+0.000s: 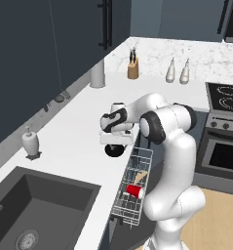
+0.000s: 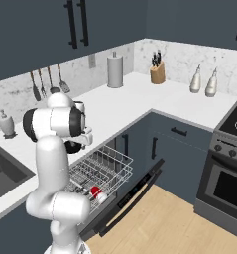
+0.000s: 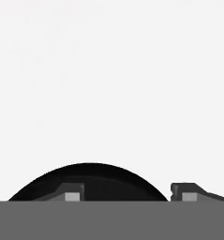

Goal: Pick up the cup and bowl from the counter, place them in the dishwasher, and close the dishwasher door.

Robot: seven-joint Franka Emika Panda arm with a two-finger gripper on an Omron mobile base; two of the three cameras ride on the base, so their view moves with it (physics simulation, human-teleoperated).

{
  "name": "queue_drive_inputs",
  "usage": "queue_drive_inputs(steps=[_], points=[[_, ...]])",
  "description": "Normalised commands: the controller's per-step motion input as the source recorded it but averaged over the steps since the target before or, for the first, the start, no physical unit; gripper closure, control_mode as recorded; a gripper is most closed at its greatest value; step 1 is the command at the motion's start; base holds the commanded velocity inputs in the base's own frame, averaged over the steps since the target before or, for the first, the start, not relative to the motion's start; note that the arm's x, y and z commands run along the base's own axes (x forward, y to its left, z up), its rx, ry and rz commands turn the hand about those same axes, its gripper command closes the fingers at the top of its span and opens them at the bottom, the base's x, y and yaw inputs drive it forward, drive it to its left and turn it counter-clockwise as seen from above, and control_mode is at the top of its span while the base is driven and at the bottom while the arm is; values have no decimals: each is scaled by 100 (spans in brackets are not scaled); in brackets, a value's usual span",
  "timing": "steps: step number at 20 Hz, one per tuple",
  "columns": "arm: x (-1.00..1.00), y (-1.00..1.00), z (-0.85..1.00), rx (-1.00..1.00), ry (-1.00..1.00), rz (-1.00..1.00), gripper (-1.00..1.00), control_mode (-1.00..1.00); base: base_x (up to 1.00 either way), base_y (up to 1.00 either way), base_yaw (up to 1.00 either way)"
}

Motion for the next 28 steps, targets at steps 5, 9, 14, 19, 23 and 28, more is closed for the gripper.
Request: queue_drive_inputs(steps=[5, 9, 14, 19, 23, 28], points=[[-3, 1, -6, 0, 0, 0, 100, -100, 0, 0, 0], [-68, -27, 22, 2, -12, -2, 100, -100, 0, 0, 0], [-100, -41, 31, 2, -15, -9, 100, -100, 0, 0, 0], [-100, -56, 42, 1, -15, -15, 100, -100, 0, 0, 0], [-99, -65, 60, 1, -18, -8, 100, -100, 0, 0, 0], [-51, -74, 21, 0, -15, 7, 100, -100, 0, 0, 0]])
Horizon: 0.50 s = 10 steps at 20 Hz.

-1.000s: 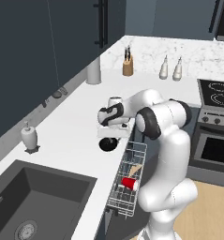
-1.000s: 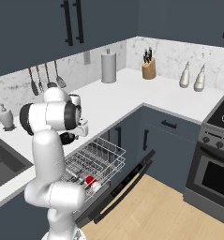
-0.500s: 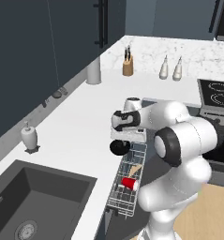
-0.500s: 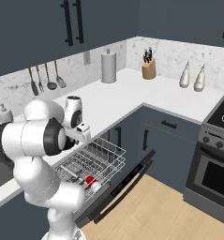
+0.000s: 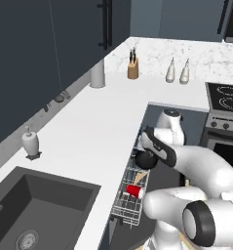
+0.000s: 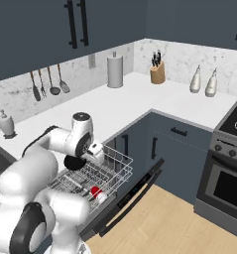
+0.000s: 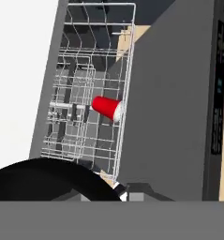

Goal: Pick up the cup and bowl from the counter, place them in the dishwasher, and close the dishwasher door.

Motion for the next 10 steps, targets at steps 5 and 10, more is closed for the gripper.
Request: queue_drive_inputs(steps=[5, 10], points=[[9, -68, 0, 1, -18, 36, 100, -100, 0, 0, 0], [41, -54, 0, 3, -24, 39, 100, -100, 0, 0, 0]])
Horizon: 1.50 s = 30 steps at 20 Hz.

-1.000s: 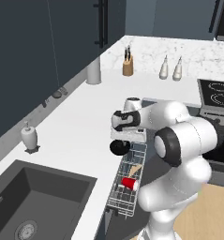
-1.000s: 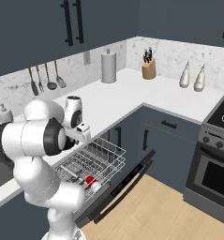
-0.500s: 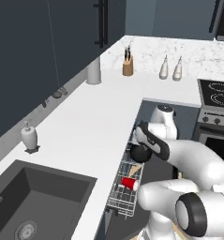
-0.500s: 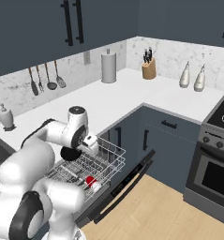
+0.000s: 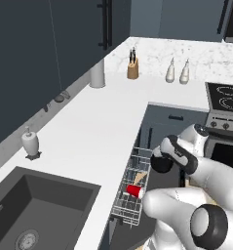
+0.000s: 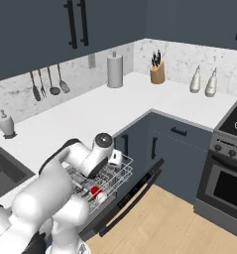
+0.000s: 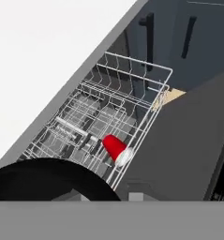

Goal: Pick up the cup and bowl from the counter, place them in the dishwasher, and close the dishwasher door.

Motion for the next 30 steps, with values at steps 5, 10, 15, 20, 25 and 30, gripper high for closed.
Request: queue_drive_inputs(steps=[5, 10, 15, 20, 25, 30], points=[[85, -36, -11, 4, -1, 27, 100, -100, 0, 0, 0], [92, -2, -19, 0, 4, 13, 100, -100, 0, 0, 0], [83, -1, -36, 1, 5, 12, 100, -100, 0, 0, 0], [45, -17, -44, 4, -5, 14, 100, -100, 0, 0, 0], [30, -11, -36, 2, -7, 15, 100, -100, 0, 0, 0], [48, -2, -15, 1, 1, 7, 100, -100, 0, 0, 0]])
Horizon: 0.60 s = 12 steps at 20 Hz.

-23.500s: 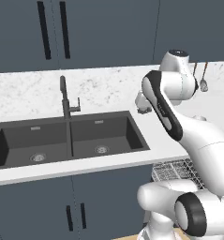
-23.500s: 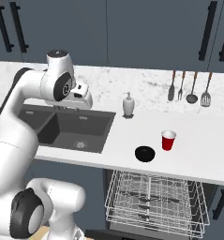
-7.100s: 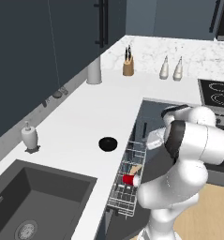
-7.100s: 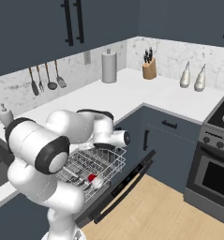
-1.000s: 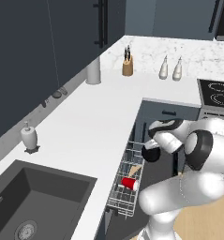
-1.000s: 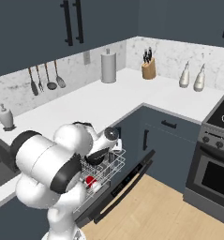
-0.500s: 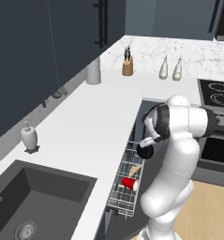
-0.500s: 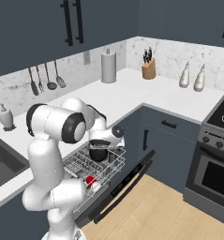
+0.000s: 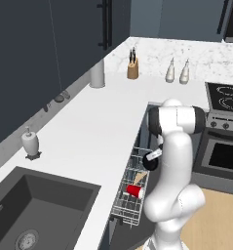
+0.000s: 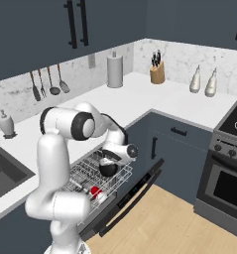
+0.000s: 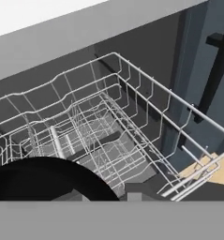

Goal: Pick up the cup and bowl from the counter, place them in the dishwasher, and close the dishwasher door.

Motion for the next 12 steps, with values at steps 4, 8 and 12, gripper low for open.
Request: queue_drive_inputs(steps=[4, 8, 12], points=[[42, 0, -6, 0, 5, 0, 100, -100, 0, 0, 0], [45, 0, -23, 0, 0, 0, 100, -100, 0, 0, 0], [47, 3, -27, 0, 0, 0, 100, -100, 0, 0, 0]])
